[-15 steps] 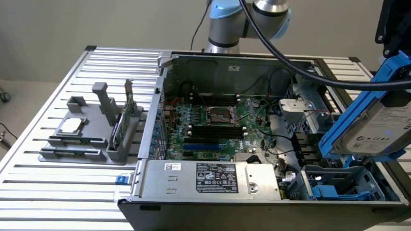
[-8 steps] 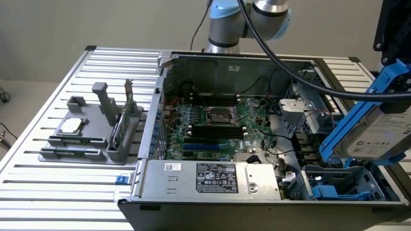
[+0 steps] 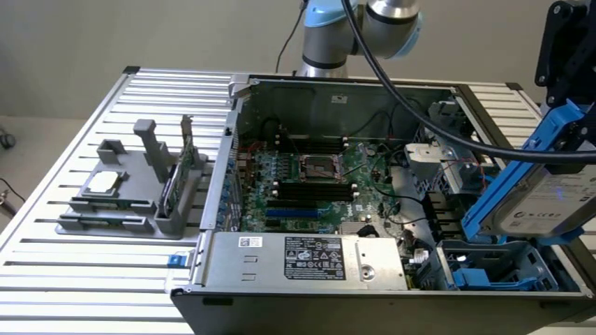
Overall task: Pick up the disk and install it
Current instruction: 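Pick up the disk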
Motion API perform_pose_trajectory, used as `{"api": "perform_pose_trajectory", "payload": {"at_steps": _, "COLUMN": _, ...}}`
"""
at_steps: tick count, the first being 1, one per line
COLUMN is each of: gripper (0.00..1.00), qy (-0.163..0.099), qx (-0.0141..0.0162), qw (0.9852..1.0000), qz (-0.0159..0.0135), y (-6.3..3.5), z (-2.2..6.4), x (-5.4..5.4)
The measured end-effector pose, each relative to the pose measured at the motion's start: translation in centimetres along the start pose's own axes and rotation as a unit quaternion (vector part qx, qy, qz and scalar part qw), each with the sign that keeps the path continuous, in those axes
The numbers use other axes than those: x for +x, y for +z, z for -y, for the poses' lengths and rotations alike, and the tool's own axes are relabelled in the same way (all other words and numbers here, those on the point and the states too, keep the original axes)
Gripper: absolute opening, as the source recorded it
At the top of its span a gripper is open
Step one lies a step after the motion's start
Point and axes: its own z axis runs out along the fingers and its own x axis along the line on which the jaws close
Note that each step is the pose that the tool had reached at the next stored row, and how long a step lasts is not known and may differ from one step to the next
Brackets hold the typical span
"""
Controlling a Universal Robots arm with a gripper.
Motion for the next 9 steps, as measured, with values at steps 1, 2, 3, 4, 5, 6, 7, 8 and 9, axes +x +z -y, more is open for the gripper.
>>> {"api": "perform_pose_trajectory", "payload": {"at_steps": 1, "gripper": 0.33, "qy": -0.001, "qx": 0.0002, "qw": 1.0, "qz": -0.0002, "y": 0.15, "z": -0.01, "x": 0.0}}
{"api": "perform_pose_trajectory", "payload": {"at_steps": 2, "gripper": 0.33, "qy": -0.002, "qx": 0.0004, "qw": 1.0, "qz": -0.0003, "y": 0.31, "z": -0.03, "x": 0.0}}
{"api": "perform_pose_trajectory", "payload": {"at_steps": 3, "gripper": 0.33, "qy": -0.003, "qx": 0.0006, "qw": 1.0, "qz": -0.0004, "y": 0.47, "z": -0.05, "x": 0.0}}
{"api": "perform_pose_trajectory", "payload": {"at_steps": 4, "gripper": 0.33, "qy": -0.004, "qx": 0.0008, "qw": 1.0, "qz": -0.0006, "y": 0.64, "z": -0.07, "x": 0.0}}
{"api": "perform_pose_trajectory", "payload": {"at_steps": 5, "gripper": 0.33, "qy": -0.004, "qx": 0.0011, "qw": 1.0, "qz": -0.0009, "y": 0.81, "z": -0.08, "x": 0.0}}
{"api": "perform_pose_trajectory", "payload": {"at_steps": 6, "gripper": 0.33, "qy": -0.005, "qx": 0.0014, "qw": 1.0, "qz": -0.0013, "y": 0.99, "z": -0.1, "x": 0.0}}
{"api": "perform_pose_trajectory", "payload": {"at_steps": 7, "gripper": 0.33, "qy": -0.006, "qx": 0.0018, "qw": 1.0, "qz": -0.0018, "y": 1.16, "z": -0.12, "x": 0.0}}
{"api": "perform_pose_trajectory", "payload": {"at_steps": 8, "gripper": 0.33, "qy": -0.007, "qx": 0.002, "qw": 1.0, "qz": -0.0024, "y": 1.33, "z": -0.14, "x": 0.0}}
{"api": "perform_pose_trajectory", "payload": {"at_steps": 9, "gripper": 0.33, "qy": -0.007, "qx": 0.0023, "qw": 1.0, "qz": -0.0029, "y": 1.51, "z": -0.15, "x": 0.0}}
